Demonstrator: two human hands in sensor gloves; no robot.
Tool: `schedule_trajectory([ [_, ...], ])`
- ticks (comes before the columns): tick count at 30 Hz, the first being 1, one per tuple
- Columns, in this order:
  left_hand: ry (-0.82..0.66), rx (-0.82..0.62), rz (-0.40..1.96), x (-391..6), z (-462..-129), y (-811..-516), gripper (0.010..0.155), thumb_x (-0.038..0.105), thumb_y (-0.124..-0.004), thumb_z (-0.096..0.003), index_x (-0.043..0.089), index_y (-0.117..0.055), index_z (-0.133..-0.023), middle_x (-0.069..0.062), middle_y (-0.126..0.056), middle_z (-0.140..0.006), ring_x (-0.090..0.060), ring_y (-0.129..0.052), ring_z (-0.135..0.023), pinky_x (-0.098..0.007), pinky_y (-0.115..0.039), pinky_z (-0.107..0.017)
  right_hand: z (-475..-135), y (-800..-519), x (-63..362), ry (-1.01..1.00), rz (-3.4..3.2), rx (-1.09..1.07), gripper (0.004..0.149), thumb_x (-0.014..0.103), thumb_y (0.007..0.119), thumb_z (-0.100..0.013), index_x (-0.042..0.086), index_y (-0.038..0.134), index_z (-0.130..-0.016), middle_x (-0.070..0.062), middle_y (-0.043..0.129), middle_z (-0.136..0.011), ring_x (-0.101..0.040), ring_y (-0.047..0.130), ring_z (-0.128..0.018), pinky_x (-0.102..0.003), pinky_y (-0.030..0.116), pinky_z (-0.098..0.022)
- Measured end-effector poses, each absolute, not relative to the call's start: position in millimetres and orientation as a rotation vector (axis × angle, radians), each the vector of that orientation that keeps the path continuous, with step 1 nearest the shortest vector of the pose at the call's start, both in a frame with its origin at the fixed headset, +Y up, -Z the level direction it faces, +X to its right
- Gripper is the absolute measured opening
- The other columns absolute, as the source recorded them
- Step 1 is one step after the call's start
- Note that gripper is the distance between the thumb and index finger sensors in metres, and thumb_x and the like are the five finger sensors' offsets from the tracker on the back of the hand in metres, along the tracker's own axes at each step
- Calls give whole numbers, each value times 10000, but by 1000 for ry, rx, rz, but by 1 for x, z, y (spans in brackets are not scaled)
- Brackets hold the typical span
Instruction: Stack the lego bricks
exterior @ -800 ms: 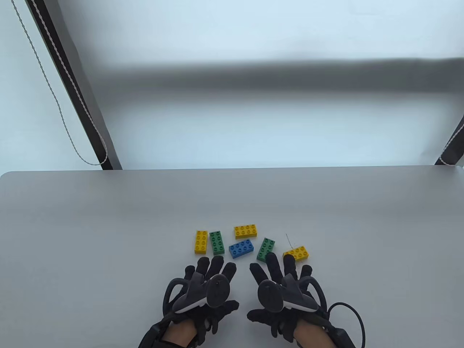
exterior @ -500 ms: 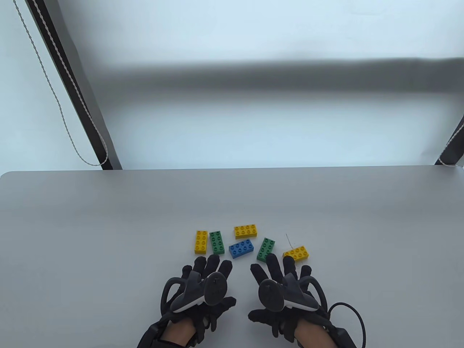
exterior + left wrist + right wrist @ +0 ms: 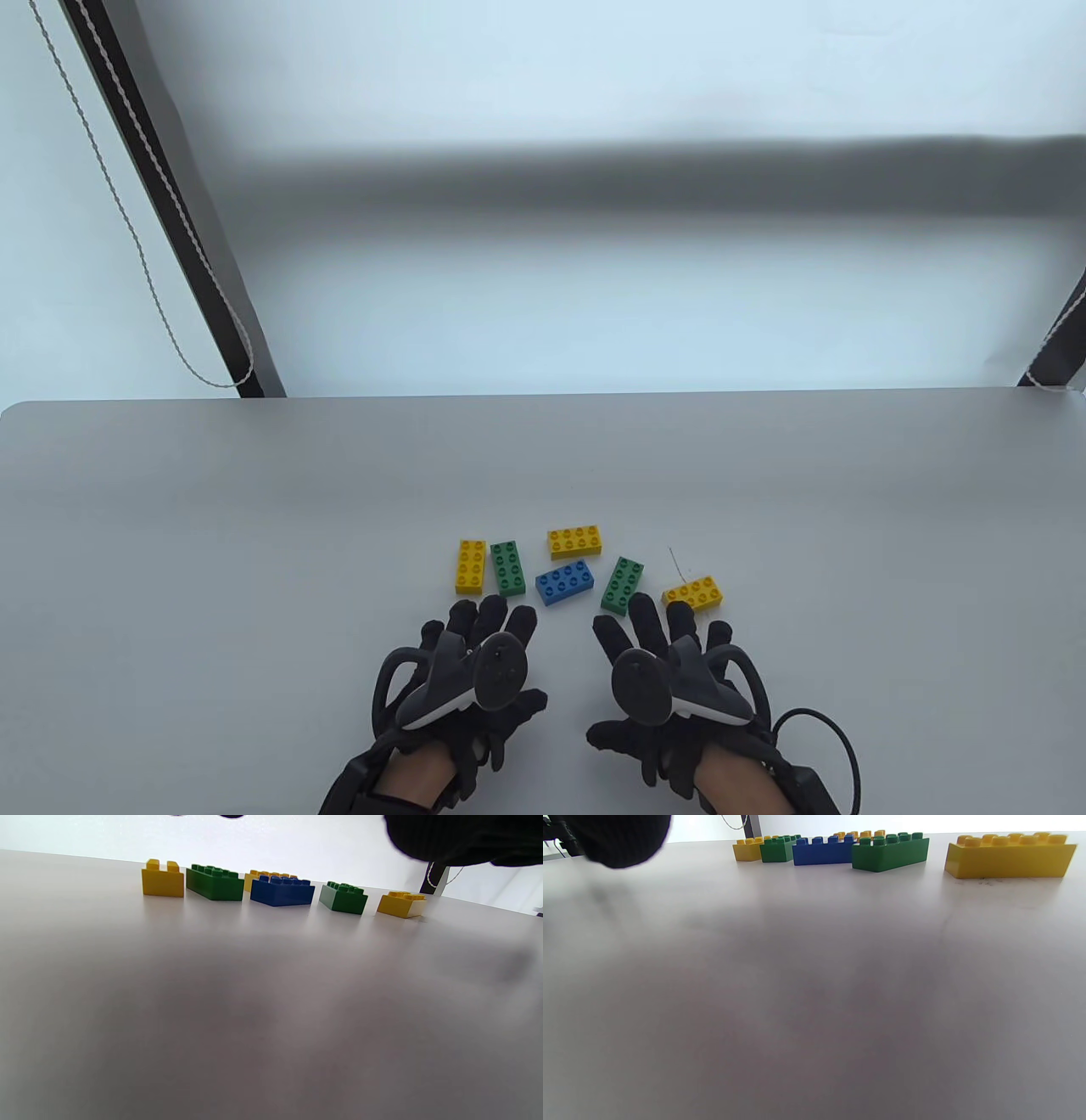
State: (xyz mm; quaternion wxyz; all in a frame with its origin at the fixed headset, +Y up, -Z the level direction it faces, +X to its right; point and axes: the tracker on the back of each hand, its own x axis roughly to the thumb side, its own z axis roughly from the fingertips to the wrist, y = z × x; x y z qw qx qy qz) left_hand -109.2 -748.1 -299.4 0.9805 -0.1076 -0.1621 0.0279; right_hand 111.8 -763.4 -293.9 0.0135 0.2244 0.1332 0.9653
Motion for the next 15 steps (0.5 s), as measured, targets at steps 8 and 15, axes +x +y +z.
schedule_trajectory([
  [8,-221,-177,113,-122,-311,-735,903,654,-730,-377,312,-264,-1070,-121,-226,-1188,-445,-324,-1057,-674,-411,-720,-295,-762,112,408,2990,707,1087,723,733,-336,224,13,-979,-279,32,-1048,-710,189,-910,-917,243,-500],
  [15,-130,-126,84,-134,-333,-723,953,626,-821,-353,288,-300,-1074,-148,-307,-1186,-459,-423,-1044,-673,-449,-713,-295,-759,114,398,2976,705,1085,722,734,-336,222,17,-980,-280,42,-1051,-706,201,-914,-915,245,-502],
])
